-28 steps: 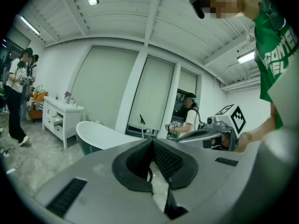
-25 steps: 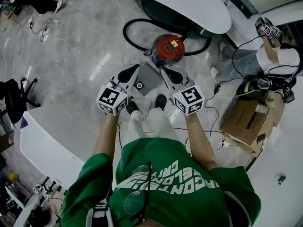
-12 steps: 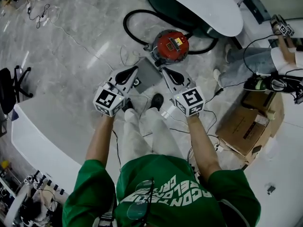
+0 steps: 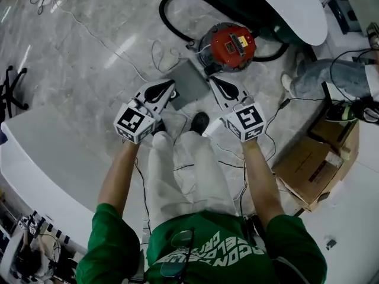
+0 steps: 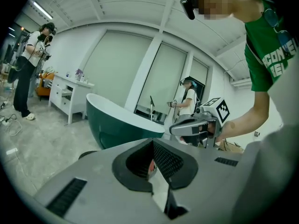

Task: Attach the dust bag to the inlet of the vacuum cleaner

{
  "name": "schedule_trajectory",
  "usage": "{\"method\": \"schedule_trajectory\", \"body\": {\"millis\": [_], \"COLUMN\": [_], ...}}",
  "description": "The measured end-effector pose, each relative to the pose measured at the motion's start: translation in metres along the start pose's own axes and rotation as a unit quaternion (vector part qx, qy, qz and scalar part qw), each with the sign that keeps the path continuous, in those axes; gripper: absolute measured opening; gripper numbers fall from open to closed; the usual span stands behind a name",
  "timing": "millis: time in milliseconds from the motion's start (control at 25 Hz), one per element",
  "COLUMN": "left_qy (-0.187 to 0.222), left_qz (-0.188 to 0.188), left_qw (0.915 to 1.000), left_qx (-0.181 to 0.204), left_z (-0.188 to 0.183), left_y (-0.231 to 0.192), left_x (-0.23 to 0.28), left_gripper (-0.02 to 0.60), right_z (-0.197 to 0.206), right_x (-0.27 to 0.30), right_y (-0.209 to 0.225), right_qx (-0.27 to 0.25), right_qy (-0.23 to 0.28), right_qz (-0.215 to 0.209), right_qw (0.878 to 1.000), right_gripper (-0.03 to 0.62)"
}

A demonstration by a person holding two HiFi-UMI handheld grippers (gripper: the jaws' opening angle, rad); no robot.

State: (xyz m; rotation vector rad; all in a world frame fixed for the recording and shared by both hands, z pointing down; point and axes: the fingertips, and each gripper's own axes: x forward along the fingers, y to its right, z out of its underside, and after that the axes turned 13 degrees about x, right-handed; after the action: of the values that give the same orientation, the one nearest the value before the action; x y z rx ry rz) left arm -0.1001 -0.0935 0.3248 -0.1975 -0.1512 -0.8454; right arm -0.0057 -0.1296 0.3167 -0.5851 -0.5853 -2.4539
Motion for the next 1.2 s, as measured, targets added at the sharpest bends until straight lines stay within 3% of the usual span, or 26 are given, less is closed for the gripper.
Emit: {"method": "schedule_trajectory", "body": {"millis": [400, 600, 1200], "left_qy": [-0.016, -0.017, 0.008], "left_qz": [0.000, 0.017, 0.077], "left_qw": [0.9998, 0.9994, 0.9929], "left_qx": [0.011, 0.026, 0.090], "left_z": [0.174, 0.248, 0.420], "left_y": [-0.049, -0.061, -0.070], "left_x": [0.012, 0.037, 0.107], "left_gripper": [0.003, 0.003, 0.003], "right_z": [0.113, 0.171, 0.327], "right_x": [0.112, 0.159, 0.256], "right_y": [0.032, 0.051, 0.098], "right_qx": [-0.018, -0.023, -0.048], "right_qy": [0.004, 0.016, 0.074], "right_qz": [-0.020, -0.031, -0.094], "right_qw": [1.000, 0.999, 0.992], "right_gripper": [0.008, 0.008, 0.008]}}
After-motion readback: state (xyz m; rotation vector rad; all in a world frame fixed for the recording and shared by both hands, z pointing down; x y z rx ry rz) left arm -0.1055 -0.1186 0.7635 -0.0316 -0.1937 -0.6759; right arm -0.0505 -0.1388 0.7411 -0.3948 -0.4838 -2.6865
